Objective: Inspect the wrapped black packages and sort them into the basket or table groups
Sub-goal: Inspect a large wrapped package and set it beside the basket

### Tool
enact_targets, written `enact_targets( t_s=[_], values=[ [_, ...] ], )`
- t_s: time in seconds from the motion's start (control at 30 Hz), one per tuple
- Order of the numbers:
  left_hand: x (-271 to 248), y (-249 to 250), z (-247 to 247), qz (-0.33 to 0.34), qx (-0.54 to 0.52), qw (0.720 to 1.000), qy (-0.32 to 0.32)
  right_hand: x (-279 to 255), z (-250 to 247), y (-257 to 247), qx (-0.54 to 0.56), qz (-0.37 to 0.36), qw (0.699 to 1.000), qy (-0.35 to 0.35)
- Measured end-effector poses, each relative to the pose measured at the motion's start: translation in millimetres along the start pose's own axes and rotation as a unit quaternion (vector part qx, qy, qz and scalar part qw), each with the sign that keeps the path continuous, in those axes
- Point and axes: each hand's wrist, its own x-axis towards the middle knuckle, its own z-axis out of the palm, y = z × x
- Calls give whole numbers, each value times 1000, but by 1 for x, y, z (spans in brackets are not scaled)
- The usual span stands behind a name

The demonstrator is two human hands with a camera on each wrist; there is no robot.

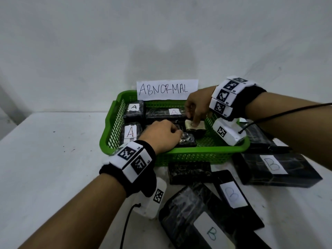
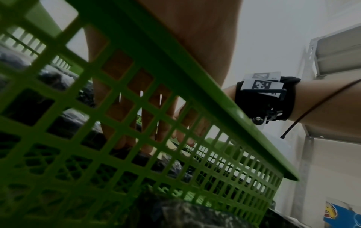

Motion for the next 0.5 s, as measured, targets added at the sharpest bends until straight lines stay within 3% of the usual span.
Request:
enact_targets(
  t_s=[0.27, 0.5],
  values=[
    [0, 0, 0, 3, 7, 1000, 16, -5, 6, -6, 240, -46, 968, -51],
    [-3, 1, 1, -5, 11, 1000, 29, -12, 4, -3, 53, 82, 994, 40]
  ],
)
